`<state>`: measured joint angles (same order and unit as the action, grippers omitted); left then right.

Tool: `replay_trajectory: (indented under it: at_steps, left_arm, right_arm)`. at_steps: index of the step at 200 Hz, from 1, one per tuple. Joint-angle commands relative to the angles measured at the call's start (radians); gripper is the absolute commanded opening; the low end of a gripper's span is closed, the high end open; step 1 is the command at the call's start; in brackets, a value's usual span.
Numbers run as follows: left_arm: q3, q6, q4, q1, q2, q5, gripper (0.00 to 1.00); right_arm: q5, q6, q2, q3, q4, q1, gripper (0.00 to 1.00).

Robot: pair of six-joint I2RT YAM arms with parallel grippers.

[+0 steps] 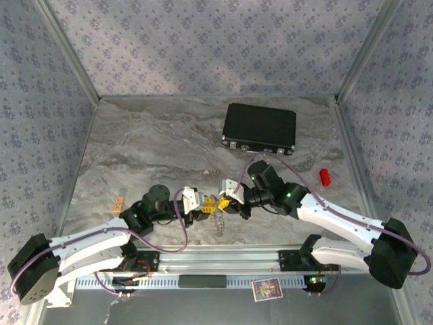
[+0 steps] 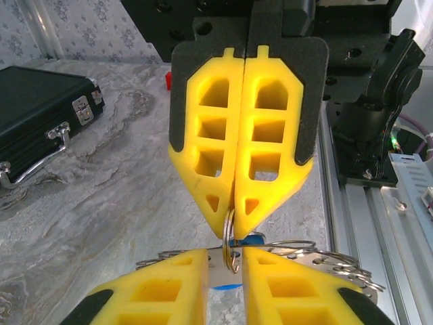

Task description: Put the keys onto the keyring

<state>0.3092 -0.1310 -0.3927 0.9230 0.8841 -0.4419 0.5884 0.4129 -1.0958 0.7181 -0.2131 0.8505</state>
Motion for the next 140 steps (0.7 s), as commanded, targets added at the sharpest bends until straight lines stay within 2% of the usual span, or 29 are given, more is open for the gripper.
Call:
replay_trajectory:
  at_steps: [1, 37, 80, 95, 108, 140]
  left_arm:
    - [0.069, -0.053, 0.084, 0.003, -0.015, -0.014, 0.18]
    - [0.094, -0.084, 0.119, 0.002, 0.013, -0.016, 0.15]
    - [0.107, -0.103, 0.126, 0.003, 0.019, -0.015, 0.0]
    - [0.099, -0.101, 0.118, 0.002, 0.012, -0.015, 0.0]
    - [0.085, -0.095, 0.093, 0.003, 0.004, -0.017, 0.0]
    - [0.037, -0.06, -0.013, 0.002, -0.011, -0.027, 0.0]
  right_arm:
    - [-0.031, 0.088, -0.02, 0.093, -0.133, 0.017, 0.0]
    - [-0.051, 0.121, -0.044, 0.139, -0.174, 0.038, 0.0]
    - [-0.044, 0.12, -0.041, 0.153, -0.182, 0.045, 0.0]
    - [-0.023, 0.089, -0.015, 0.119, -0.142, 0.023, 0.16]
    - [0.002, 0.055, 0.013, 0.072, -0.094, -0.004, 0.24]
    - [0.013, -0.003, 0.045, -0.005, -0.021, -0.03, 0.28]
